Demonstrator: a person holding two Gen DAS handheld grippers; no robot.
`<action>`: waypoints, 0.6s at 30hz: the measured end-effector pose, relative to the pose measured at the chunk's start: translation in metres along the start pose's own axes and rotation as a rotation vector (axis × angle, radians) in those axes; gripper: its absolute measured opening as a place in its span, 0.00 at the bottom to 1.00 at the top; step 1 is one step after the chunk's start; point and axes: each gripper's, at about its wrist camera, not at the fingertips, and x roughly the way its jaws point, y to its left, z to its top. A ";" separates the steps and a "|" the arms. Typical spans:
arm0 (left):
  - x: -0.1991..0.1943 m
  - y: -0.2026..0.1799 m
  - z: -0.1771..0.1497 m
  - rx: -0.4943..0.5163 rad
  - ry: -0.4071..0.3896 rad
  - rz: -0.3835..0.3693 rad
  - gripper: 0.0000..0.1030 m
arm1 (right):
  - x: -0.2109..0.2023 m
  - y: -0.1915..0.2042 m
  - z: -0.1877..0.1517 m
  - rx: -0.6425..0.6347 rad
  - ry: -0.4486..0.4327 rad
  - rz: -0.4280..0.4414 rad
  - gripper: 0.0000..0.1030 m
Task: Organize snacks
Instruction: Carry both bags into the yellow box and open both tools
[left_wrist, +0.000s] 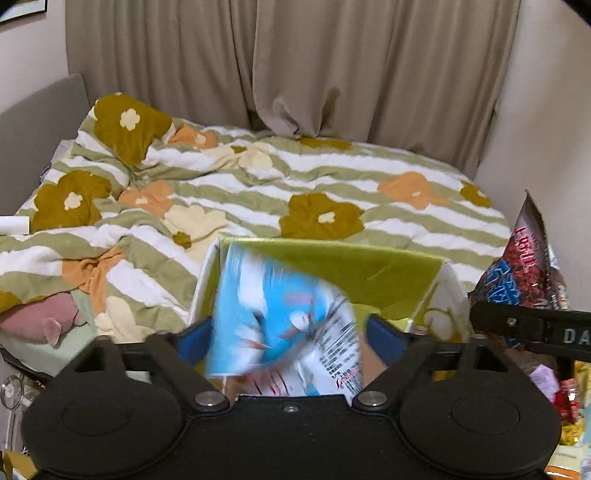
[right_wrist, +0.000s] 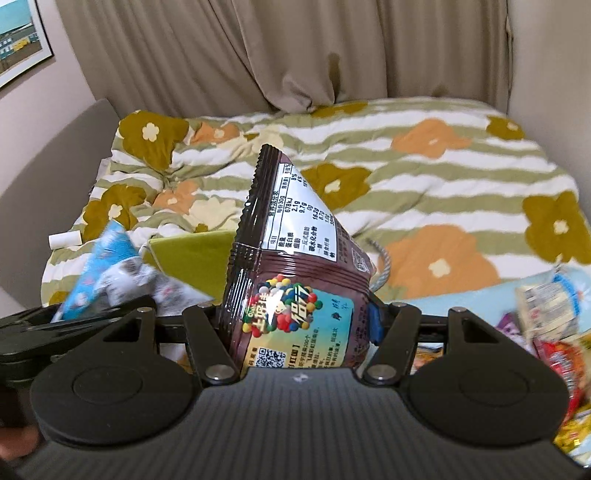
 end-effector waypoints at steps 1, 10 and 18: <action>0.003 0.000 -0.003 0.003 0.005 0.012 0.97 | 0.007 0.002 0.001 0.002 0.010 0.000 0.75; -0.011 0.020 -0.022 -0.043 0.026 0.074 0.98 | 0.033 0.006 0.003 -0.015 0.059 0.061 0.75; -0.035 0.024 -0.032 -0.086 -0.001 0.145 0.98 | 0.043 0.022 0.010 -0.068 0.088 0.123 0.76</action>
